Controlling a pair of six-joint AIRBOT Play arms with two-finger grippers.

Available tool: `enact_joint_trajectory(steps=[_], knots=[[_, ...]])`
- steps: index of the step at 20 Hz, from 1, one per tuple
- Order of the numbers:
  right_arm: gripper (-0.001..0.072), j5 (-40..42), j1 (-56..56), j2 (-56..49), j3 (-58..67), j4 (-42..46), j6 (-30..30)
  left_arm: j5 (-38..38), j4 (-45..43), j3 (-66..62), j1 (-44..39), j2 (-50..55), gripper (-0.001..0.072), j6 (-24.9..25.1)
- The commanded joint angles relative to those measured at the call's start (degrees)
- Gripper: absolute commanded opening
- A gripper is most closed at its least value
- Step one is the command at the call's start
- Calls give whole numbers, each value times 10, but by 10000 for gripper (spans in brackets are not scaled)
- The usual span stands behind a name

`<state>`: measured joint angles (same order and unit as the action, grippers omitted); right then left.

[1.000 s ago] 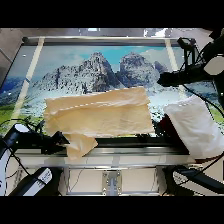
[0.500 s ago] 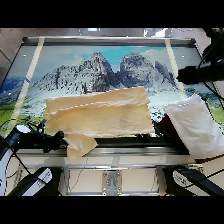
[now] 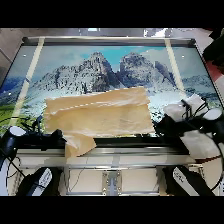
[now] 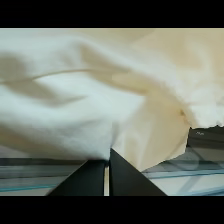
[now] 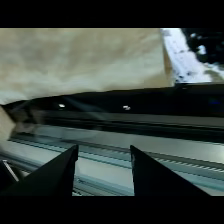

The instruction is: Fold the shirts.

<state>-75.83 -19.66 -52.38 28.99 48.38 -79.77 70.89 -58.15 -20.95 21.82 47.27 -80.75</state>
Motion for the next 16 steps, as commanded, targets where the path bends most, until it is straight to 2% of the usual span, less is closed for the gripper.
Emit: enact_joint_trajectory(steps=[1,5,9,11,16], knots=[[402,147,1,17,-186,-183,21,-19,6,-1,0,-12,13,-2],[409,239,51,17,-218,-218,-4,-27,12,-1,0,-11,13,-2],[403,379,98,17,-218,-325,-7,-28,52,-1,0,-11,13,-2],[297,403,114,17,-218,-334,-7,-28,53,-1,0,-11,13,-2],[297,391,130,4,-218,-330,-31,-28,52,-1,0,-11,13,-2]])
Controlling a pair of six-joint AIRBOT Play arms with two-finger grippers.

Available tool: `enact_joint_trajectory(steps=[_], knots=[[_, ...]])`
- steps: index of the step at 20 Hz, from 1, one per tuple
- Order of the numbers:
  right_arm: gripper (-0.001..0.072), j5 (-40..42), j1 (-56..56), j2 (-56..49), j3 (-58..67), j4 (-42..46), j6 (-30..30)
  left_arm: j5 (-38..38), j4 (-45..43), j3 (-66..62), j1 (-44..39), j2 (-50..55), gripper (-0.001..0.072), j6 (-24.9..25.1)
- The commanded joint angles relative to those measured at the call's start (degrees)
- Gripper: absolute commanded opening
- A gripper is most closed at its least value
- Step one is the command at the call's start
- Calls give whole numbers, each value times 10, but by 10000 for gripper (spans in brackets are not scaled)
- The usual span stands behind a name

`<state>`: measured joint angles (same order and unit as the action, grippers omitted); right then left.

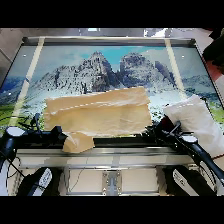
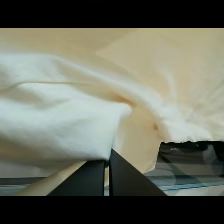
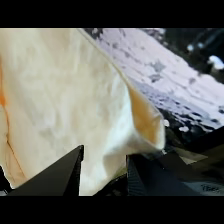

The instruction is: Fold the shirts.

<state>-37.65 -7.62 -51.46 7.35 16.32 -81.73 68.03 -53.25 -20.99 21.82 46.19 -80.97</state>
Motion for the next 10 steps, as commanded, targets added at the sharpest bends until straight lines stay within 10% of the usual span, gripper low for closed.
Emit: enact_joint_trajectory(steps=[1,5,10], knots=[[296,9,10,-4,-1,-10,-11,1,2,0,0,0,13,1],[9,8,10,-2,3,-13,-11,0,2,-1,0,-1,13,4],[8,-83,10,-2,89,-3,56,24,-17,-73,1,-15,13,5]])
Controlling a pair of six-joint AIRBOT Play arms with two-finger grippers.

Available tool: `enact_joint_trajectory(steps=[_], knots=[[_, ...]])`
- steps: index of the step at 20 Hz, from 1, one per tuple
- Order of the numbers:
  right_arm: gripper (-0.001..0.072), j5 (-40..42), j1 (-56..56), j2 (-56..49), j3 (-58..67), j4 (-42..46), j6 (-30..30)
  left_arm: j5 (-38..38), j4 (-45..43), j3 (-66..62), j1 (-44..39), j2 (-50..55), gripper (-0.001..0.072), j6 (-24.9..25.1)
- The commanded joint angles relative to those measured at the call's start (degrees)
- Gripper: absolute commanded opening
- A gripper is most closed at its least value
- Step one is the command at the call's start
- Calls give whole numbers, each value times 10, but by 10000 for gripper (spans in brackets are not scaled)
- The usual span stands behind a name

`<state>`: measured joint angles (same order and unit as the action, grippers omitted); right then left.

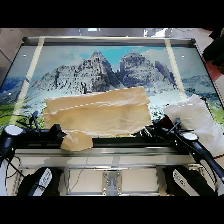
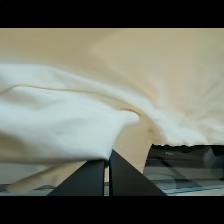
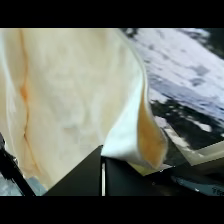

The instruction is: Fold the shirts.

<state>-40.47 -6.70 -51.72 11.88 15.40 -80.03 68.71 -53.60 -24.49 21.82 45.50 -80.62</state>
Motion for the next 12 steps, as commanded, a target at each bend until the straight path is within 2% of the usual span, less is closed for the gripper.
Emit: enact_joint_trajectory(steps=[1,3,7,10,12], knots=[[8,-78,1,1,74,26,39,47,-21,-63,1,-12,14,3],[8,-121,1,1,149,102,38,106,-50,-110,1,-12,12,27],[8,-185,1,0,256,228,-5,94,-68,-193,1,-7,13,27],[7,-188,1,-4,311,255,-9,58,-144,-271,1,37,12,27],[6,-169,1,-23,350,255,-9,53,-145,-314,-12,98,12,30]])
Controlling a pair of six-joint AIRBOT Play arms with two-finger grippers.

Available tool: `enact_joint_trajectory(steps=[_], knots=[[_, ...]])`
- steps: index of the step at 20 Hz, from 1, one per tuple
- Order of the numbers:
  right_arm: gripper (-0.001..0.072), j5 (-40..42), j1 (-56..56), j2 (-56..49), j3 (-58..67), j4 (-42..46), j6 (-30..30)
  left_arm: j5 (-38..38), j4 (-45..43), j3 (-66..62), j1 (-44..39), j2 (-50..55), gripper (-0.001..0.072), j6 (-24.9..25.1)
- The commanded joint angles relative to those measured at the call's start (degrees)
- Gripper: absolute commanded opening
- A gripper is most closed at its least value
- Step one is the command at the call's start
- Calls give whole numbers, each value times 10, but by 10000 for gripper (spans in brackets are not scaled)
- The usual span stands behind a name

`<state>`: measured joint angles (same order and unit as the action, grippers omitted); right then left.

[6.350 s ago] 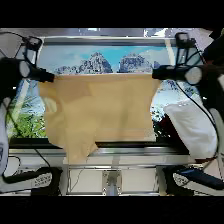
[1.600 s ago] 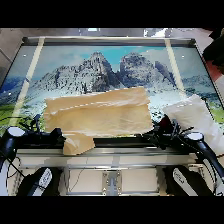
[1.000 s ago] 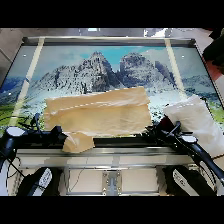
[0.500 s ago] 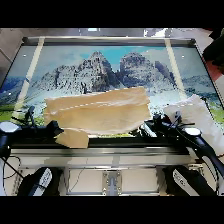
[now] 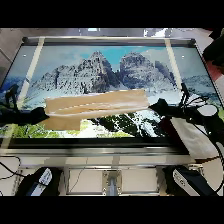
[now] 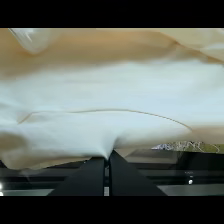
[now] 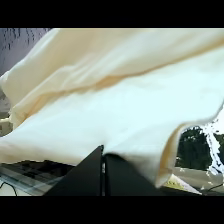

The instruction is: Fold the shirts.

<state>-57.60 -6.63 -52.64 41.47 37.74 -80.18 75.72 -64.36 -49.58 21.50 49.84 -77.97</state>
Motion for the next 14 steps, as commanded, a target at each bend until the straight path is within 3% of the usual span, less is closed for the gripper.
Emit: enact_joint_trajectory(steps=[1,6,9,14], knots=[[6,6,7,-32,75,37,-7,-32,-38,-79,-22,86,12,9],[6,58,81,-179,163,76,-8,-143,-63,-155,-100,228,12,8],[6,104,89,-277,222,88,-30,-194,-156,-200,-118,290,12,-53],[7,143,100,-387,284,87,-30,-211,-177,-208,-136,354,12,-53]])
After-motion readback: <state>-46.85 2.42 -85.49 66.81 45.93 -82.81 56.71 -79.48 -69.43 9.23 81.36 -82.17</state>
